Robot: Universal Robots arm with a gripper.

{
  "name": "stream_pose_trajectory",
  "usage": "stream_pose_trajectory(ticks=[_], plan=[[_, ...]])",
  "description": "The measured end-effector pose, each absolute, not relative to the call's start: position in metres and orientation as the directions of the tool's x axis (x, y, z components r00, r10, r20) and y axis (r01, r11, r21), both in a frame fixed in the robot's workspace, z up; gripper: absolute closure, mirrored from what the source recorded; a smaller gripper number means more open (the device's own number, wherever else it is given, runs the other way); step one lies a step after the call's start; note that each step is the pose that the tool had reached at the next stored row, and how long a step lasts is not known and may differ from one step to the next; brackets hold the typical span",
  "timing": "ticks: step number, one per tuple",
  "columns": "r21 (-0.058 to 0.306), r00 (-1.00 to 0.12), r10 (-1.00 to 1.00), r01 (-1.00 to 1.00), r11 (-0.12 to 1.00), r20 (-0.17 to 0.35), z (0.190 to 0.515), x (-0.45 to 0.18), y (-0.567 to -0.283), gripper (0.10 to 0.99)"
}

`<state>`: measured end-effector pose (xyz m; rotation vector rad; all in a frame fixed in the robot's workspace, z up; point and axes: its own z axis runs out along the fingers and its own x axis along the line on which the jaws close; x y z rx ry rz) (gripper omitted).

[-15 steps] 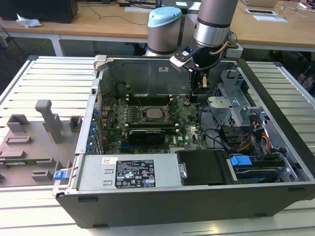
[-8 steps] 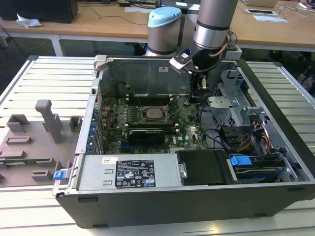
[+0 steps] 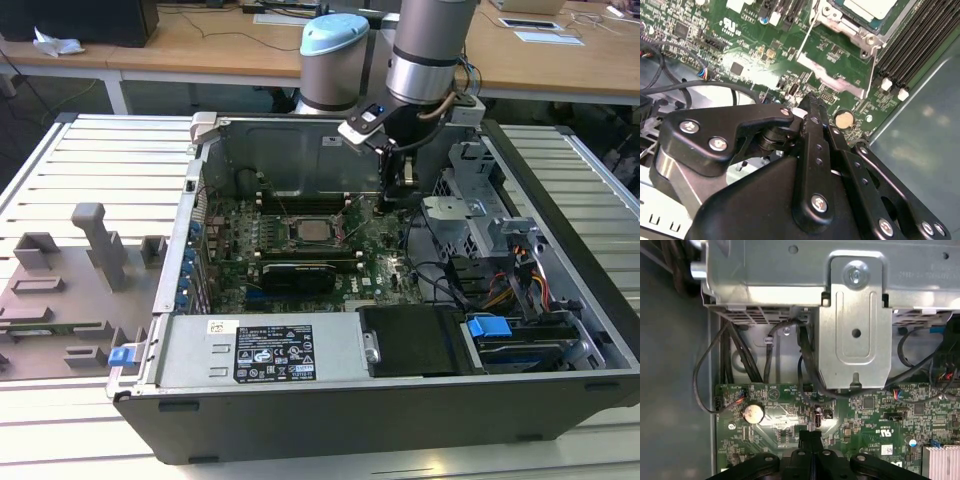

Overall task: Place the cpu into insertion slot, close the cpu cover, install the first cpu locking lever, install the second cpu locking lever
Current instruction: 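Close the cpu cover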

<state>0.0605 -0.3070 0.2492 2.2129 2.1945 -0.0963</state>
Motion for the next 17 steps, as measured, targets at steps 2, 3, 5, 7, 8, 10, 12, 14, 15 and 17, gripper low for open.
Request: stream_pose_trajectory(ticks=[2,3,5,7,8,10,12,14,15,17], plan=[[-0.027,0.008,0.998,1.0,-0.009,-0.061,0.249,0.058,-0.307,0.98],[-0.027,0.008,0.998,1.0,-0.009,-0.06,0.248,0.056,-0.307,0.98],[-0.027,0.008,0.998,1.0,-0.009,-0.06,0.248,0.053,-0.307,0.98],[-0.027,0.007,0.998,1.0,-0.009,-0.06,0.247,0.05,-0.307,0.98],[-0.027,0.008,0.998,1.0,-0.009,-0.06,0.247,0.049,-0.307,0.98],[-0.027,0.008,0.998,1.0,-0.009,-0.061,0.247,0.046,-0.307,0.98],[-0.027,0.008,0.998,1.0,-0.009,-0.061,0.247,0.044,-0.307,0.98],[-0.027,0.007,0.998,1.0,-0.009,-0.061,0.247,0.041,-0.307,0.98],[-0.027,0.008,0.998,1.0,-0.009,-0.06,0.247,0.039,-0.307,0.98],[-0.027,0.008,0.998,1.0,-0.009,-0.06,0.247,0.037,-0.307,0.98]])
